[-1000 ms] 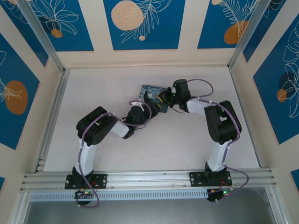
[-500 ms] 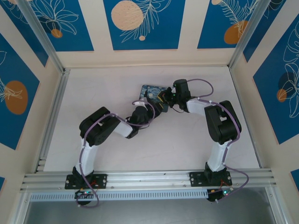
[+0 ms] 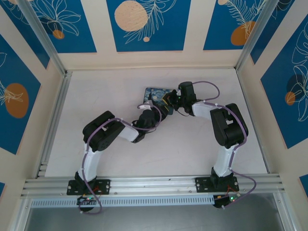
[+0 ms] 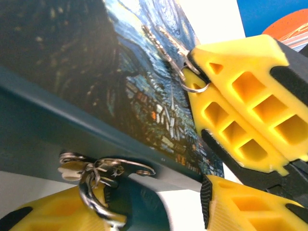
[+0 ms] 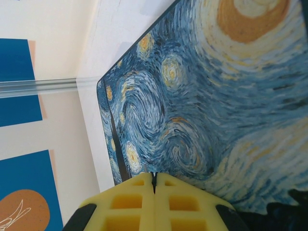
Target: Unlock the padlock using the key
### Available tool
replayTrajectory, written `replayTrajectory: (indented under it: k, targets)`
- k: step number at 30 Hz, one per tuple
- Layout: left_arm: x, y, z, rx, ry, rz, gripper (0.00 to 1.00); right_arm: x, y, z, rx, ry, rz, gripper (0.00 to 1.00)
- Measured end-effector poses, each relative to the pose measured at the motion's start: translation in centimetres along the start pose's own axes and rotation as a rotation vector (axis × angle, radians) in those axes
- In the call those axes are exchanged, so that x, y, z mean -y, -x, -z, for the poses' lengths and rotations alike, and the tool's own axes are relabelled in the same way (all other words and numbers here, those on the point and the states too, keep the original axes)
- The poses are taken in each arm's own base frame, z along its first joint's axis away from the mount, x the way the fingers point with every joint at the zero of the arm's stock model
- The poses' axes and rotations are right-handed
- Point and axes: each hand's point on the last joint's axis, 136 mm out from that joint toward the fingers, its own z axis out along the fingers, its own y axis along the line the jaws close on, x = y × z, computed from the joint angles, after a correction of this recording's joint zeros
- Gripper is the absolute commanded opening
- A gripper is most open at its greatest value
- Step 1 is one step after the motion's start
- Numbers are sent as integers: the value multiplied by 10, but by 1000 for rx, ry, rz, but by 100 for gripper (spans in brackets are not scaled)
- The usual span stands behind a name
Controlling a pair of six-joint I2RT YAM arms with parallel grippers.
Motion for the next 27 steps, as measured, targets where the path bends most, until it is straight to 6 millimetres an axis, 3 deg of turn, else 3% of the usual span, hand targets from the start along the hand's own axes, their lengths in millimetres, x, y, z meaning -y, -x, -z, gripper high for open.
replayTrajectory:
  k: [3,7,27]
  targets:
    - [-4,0,1,1,14,16,63,0,0,0,1,0,-3,0]
    - [-7,-1,1,2,21,22,63,0,1,0,1,0,-4,0]
    - [3,-1,-2,1,-27,57,38,0,2,0,5,4,-10,0]
